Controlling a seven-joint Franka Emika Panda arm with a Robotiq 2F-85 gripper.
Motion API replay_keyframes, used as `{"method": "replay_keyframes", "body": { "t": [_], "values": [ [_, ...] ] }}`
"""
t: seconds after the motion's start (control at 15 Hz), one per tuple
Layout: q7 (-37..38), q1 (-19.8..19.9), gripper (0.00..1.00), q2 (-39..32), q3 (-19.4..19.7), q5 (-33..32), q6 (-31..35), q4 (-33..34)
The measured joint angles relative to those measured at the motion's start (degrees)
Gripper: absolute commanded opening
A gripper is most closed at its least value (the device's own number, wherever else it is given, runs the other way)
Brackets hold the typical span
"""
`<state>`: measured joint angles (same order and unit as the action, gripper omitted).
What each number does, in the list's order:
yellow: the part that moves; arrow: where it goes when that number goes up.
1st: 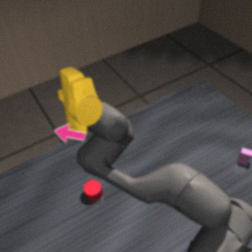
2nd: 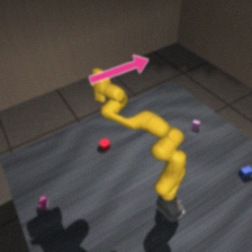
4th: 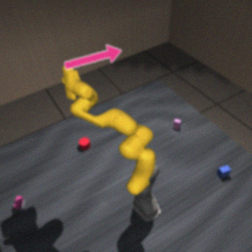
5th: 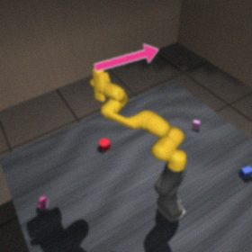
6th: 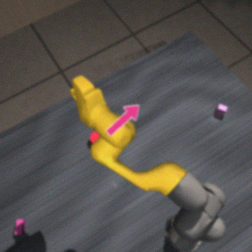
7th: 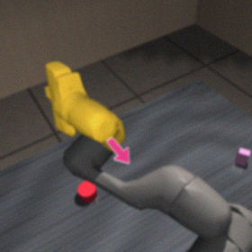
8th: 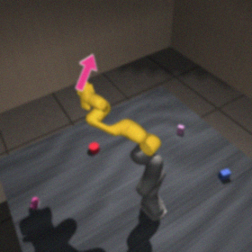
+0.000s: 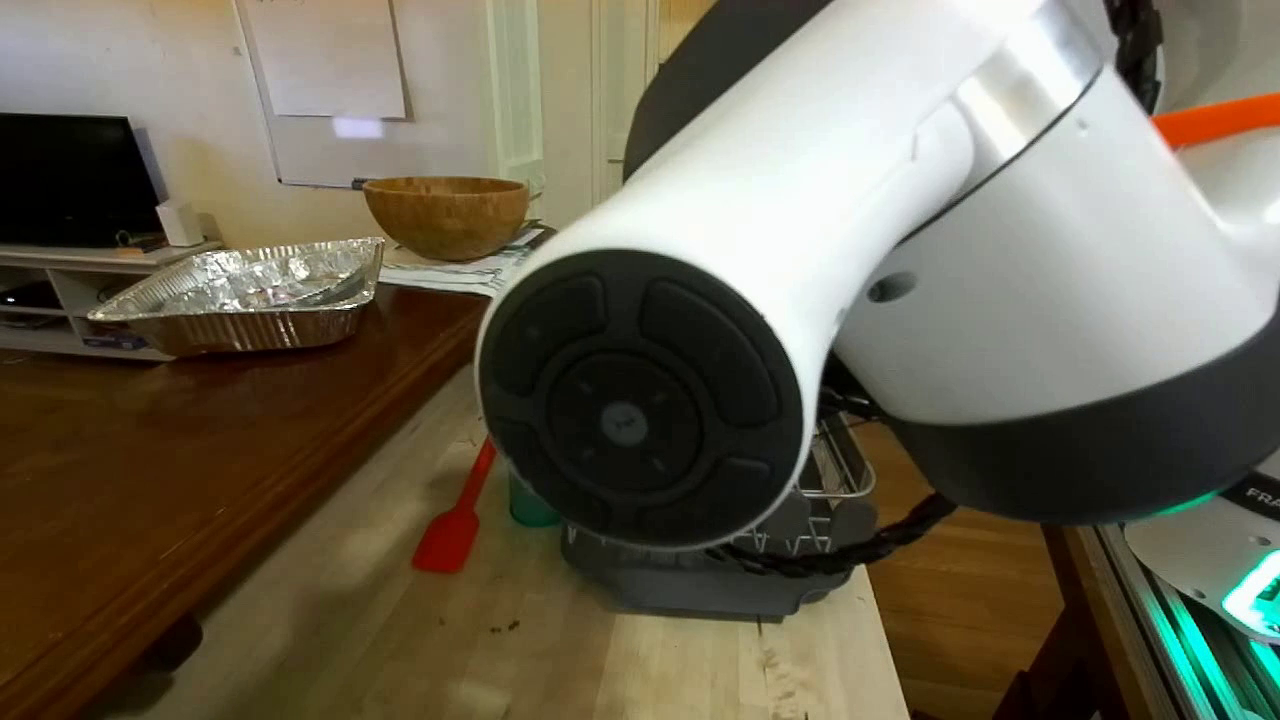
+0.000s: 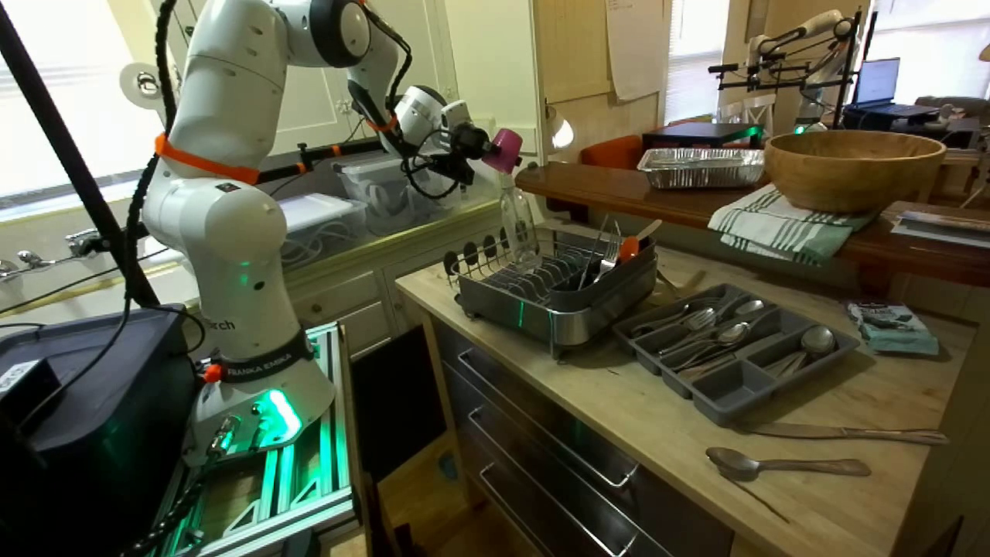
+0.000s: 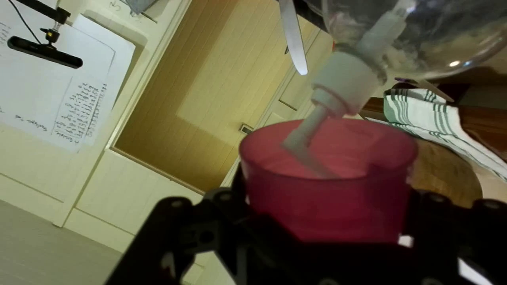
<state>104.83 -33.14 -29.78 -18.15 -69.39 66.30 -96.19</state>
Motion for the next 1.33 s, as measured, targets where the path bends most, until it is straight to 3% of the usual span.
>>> {"method": "replay_keyframes", "body": {
  "t": [0.4,0.8,1.0,1.33],
  "values": [
    [4.2,0.6,0.49,0.0,0.4,6.1,-1.4,-1.5],
    [5.4,4.7,0.49,2.3,0.8,7.6,-1.1,-6.8],
    [4.2,7.4,0.49,4.5,1.2,6.5,0.1,-9.2],
    [-2.9,11.6,0.49,6.8,2.9,-0.8,6.9,-9.4]
  ]
}}
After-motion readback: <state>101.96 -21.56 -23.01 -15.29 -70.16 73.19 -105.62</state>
